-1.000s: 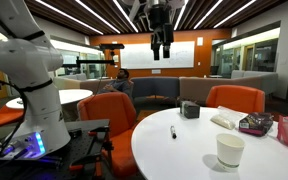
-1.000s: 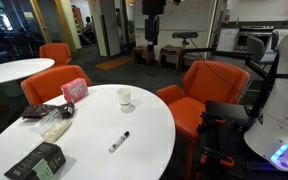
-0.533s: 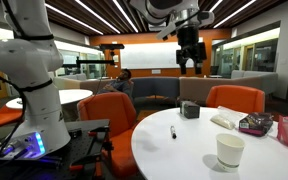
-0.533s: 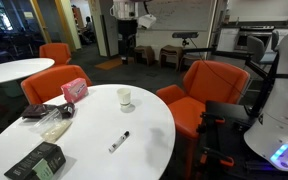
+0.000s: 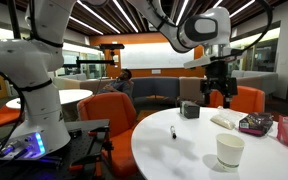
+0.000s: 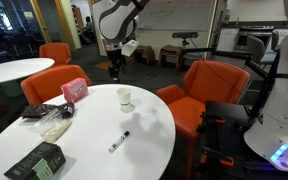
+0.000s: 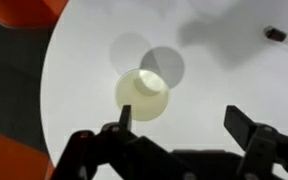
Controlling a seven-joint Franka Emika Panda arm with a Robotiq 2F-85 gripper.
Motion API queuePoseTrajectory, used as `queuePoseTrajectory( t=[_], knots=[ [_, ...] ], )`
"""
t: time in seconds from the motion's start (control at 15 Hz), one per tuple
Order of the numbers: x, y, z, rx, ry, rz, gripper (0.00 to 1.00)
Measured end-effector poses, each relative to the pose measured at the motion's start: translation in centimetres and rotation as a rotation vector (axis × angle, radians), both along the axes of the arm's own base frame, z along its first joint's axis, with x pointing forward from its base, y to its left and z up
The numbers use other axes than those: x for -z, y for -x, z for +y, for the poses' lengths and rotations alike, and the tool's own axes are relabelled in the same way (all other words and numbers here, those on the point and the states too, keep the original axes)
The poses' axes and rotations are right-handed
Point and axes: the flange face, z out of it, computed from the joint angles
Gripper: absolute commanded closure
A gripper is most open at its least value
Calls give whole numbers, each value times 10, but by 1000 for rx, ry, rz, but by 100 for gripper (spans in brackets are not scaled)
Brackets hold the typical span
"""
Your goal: Move the cup towards you
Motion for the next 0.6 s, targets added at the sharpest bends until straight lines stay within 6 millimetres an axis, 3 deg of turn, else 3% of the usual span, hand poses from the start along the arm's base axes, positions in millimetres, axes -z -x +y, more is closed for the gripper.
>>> queuePoseTrajectory(
  t=[0.33, 0.6],
  knots=[
    [60, -27, -13, 24, 19, 66, 0],
    [89, -40, -13, 18, 26, 86, 0]
  ],
)
